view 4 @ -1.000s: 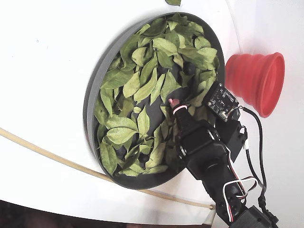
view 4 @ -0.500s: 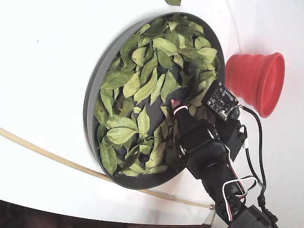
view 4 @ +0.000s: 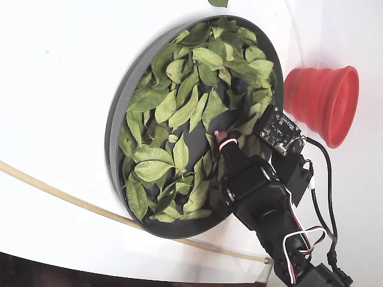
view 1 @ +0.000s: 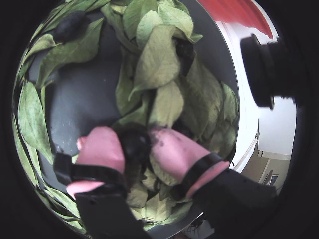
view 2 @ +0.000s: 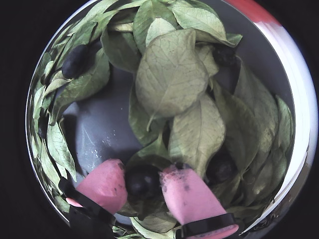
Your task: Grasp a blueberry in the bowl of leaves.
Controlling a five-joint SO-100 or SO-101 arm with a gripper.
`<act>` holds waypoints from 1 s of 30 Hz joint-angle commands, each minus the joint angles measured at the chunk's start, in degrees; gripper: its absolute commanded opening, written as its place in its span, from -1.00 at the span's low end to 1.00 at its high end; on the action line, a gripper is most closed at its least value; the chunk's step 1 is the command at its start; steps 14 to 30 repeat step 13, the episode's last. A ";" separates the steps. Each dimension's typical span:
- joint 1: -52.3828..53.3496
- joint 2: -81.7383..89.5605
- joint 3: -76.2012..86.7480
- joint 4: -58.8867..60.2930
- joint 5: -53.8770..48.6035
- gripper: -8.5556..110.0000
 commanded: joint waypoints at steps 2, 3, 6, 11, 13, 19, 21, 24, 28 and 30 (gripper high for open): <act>1.14 9.14 -0.44 0.35 -1.23 -0.67; 1.14 9.67 -0.35 0.35 -1.58 -0.67; 1.23 11.25 -0.44 0.97 -2.55 -0.67; 1.32 14.06 -0.70 2.46 -3.60 -0.67; 1.32 14.85 -0.70 2.81 -3.96 -0.67; 1.32 14.85 -0.70 2.81 -3.96 -0.67; 1.32 14.85 -0.70 2.81 -3.96 -0.67; 1.32 14.85 -0.70 2.81 -3.96 -0.67; 1.32 14.85 -0.70 2.81 -3.96 -0.67; 1.32 14.85 -0.70 2.81 -3.96 -0.67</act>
